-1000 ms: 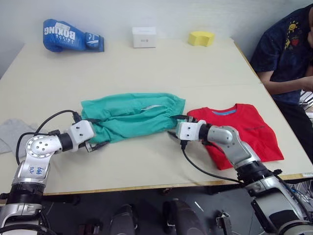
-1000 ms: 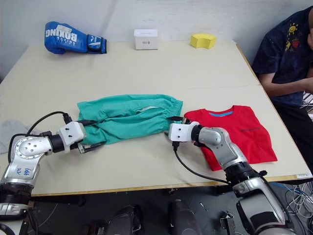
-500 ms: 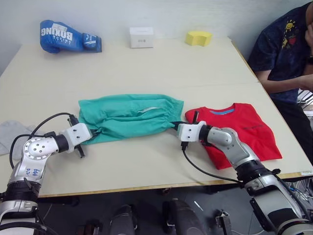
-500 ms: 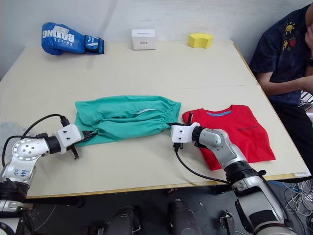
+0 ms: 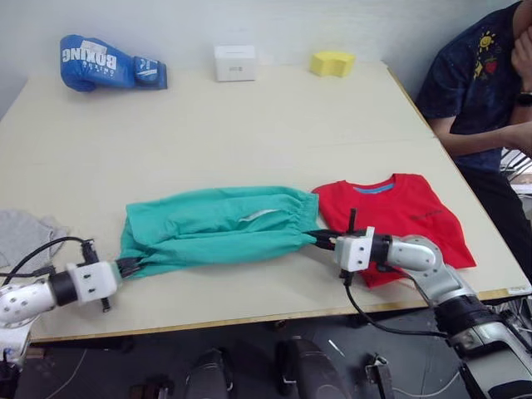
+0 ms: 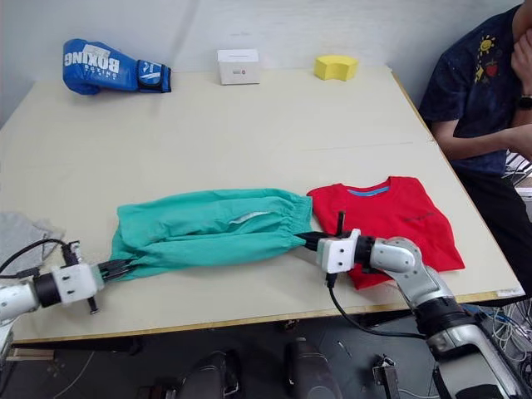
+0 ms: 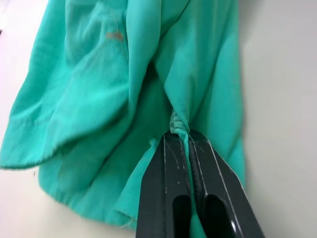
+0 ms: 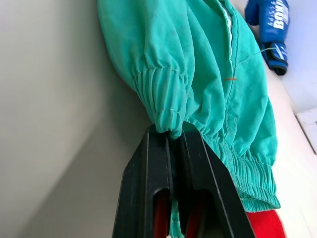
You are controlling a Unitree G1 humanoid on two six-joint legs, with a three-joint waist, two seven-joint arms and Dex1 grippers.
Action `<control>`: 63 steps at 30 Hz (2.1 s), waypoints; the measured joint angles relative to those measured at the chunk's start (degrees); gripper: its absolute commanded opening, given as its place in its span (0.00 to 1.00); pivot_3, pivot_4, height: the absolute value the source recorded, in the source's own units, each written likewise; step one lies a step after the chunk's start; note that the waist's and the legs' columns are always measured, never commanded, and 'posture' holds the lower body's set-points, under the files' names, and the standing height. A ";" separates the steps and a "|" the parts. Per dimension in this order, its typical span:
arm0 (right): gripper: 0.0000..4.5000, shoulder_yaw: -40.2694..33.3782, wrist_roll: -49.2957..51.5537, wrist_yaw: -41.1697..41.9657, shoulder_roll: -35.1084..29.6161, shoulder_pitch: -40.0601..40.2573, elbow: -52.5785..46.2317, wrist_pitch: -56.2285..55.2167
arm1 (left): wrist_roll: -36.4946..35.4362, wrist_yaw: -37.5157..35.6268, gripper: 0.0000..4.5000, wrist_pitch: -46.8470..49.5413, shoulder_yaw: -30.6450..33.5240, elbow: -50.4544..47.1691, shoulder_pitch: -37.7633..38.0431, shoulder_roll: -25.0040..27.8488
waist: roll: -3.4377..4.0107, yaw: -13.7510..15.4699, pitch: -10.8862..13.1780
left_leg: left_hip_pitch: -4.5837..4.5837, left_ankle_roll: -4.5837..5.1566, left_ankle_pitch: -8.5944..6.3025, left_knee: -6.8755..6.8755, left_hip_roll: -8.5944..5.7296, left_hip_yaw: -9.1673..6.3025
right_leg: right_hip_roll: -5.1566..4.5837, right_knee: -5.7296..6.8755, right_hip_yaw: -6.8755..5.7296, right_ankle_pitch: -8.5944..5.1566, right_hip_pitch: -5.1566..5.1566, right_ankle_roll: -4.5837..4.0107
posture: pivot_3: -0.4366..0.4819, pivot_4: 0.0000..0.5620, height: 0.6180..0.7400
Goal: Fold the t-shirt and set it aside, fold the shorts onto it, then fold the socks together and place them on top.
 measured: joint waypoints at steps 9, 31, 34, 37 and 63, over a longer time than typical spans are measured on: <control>0.00 -1.66 5.79 3.47 -4.50 13.48 -13.85 2.35 | -1.64 -0.69 0.01 -7.51 2.18 -3.10 9.94 1.87 | -0.01 0.19 -0.01 | 0.30 0.34 -0.41 -0.05 0.02 -0.25 | -0.03 -0.27 -0.25 -0.05 0.48 -0.10 | 0.48 0.27 1.00; 0.31 -12.59 44.05 10.18 -15.00 21.05 -44.97 52.20 | -41.11 -14.14 0.26 60.44 29.47 -28.40 21.91 10.00 | -0.15 0.69 -0.15 | 1.05 -0.06 -0.54 -0.95 0.05 -0.91 | 0.00 -1.83 -0.84 -0.15 1.47 -1.05 | 0.48 0.27 1.00; 0.07 -11.58 43.02 7.64 -9.16 12.56 -44.89 55.46 | -42.62 -8.86 0.04 64.99 22.82 -36.06 12.35 9.32 | -0.01 0.93 -0.19 | 1.02 -0.02 -0.40 -1.10 -0.05 -0.87 | 0.00 -1.88 -0.75 0.02 1.70 -0.88 | 0.48 0.27 1.00; 0.01 -7.38 37.12 4.78 -2.02 8.34 -42.72 55.73 | -39.08 -5.60 0.00 65.61 12.65 -40.34 5.92 4.93 | 0.02 0.67 -0.24 | 0.88 -0.07 -0.21 -1.28 -0.10 -0.78 | 0.08 -1.79 -0.66 0.14 1.44 -0.32 | 0.48 0.27 1.00; 0.01 2.52 5.84 1.69 8.94 6.78 -17.53 34.88 | -3.23 18.90 0.00 50.40 -5.04 -22.72 -11.20 -23.14 | -0.17 1.87 -0.38 | 0.66 0.29 -0.04 -0.78 -0.18 -0.63 | 0.06 -1.10 -0.36 0.40 0.98 -0.19 | 0.48 0.27 1.00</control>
